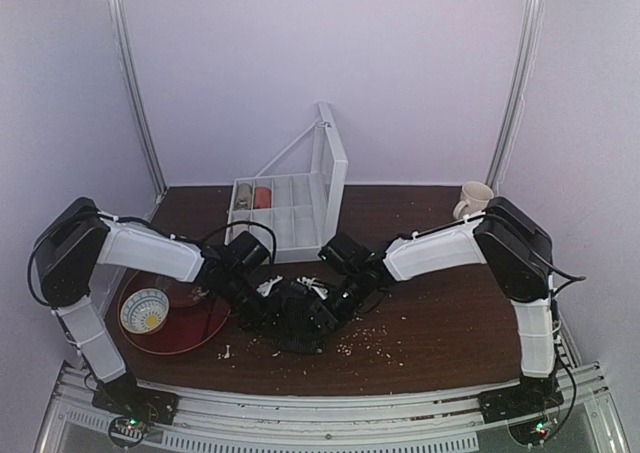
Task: Roll the underwear
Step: Roll the underwear at the center of the board.
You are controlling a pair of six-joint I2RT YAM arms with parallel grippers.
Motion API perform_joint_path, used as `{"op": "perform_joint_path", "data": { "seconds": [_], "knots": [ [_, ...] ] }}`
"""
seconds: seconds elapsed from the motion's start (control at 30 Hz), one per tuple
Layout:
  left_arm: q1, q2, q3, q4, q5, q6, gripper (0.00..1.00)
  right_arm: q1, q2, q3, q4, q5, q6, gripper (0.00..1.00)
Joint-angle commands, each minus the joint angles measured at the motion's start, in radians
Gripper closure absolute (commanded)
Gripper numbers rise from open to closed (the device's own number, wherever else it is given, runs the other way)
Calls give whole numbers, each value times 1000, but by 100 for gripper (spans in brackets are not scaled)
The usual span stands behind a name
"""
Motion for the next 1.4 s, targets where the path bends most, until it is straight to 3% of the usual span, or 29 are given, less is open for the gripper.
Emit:
{"op": "perform_joint_path", "data": {
  "seconds": [0.0,0.43,0.77,1.0,1.37],
  "knots": [
    [-20,47,-12,-58,-57,23,92,-4,-64,-28,-15,119,-12,68],
    [-23,58,-9,-58,-59,22,92,89,-238,-102,-40,405,-123,57],
    [-24,71,-12,-39,-49,14,92,310,-305,-173,-15,827,-297,54],
    [-23,71,-17,-33,-44,13,92,384,-258,-154,-20,1043,-391,52],
    [-23,67,-23,-27,-37,11,92,428,-163,-136,14,1158,-503,51]
  ]
}}
